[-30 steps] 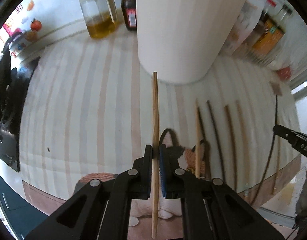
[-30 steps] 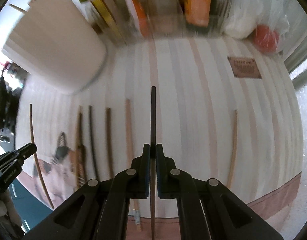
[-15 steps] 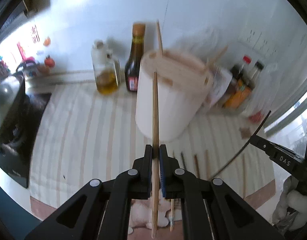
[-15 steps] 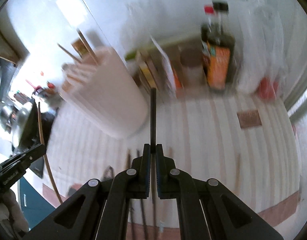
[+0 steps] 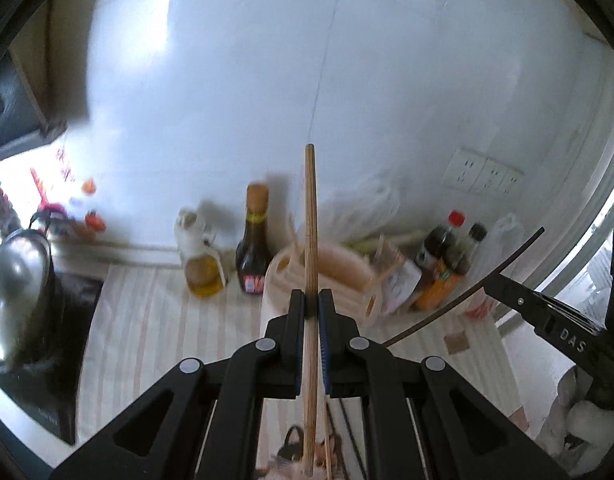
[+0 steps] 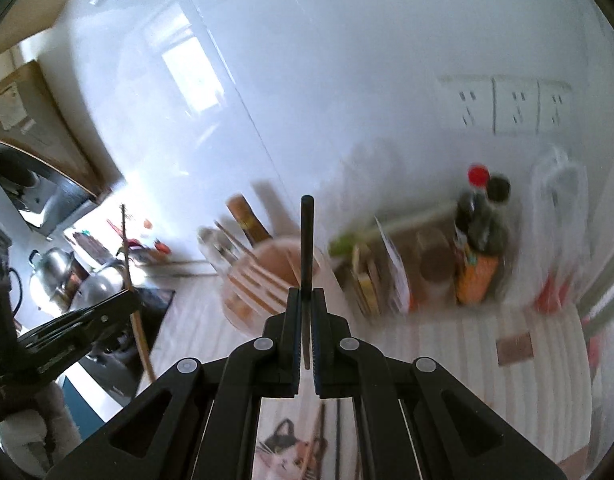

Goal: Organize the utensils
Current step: 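Raise both held chopsticks over the cream utensil holder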

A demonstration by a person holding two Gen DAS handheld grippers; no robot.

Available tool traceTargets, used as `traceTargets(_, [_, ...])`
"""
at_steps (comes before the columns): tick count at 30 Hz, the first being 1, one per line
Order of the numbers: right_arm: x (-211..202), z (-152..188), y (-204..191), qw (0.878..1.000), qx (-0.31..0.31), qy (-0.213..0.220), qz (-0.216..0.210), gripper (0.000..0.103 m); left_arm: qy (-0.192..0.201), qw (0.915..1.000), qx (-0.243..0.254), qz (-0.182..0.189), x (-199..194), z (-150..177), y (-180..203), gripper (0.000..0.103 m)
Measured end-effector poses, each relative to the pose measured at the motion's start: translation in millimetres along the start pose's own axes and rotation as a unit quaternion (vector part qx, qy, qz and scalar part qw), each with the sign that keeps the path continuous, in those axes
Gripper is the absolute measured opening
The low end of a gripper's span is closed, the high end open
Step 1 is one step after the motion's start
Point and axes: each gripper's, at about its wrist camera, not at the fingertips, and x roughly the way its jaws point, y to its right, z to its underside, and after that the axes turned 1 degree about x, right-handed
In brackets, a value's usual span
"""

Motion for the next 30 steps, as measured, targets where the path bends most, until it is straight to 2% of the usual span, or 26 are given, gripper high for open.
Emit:
traceTargets(5, [-14, -31, -20, 0.999, -0.014, 0.032, 0.001, 0.004, 0.025, 0.9995, 0.010, 0.014, 6, -34, 7, 0.004])
traceTargets(12, [-24, -61, -25, 0.998, -0.010, 0.063, 0.017, 0.004, 0.043, 0.9979, 0.040, 0.026, 30, -71, 21, 0.004])
traceTargets(19, [-6, -77, -21, 0.997, 0.004, 0.070, 0.040, 0.004, 0.048, 0.9975, 0.044, 0.028, 55, -88, 21, 0.004])
traceTargets(30, [30, -79, -14, 0.996, 0.032, 0.066, 0.051, 0.004, 0.064, 0.9963, 0.057, -0.006, 96, -96, 19, 0.004])
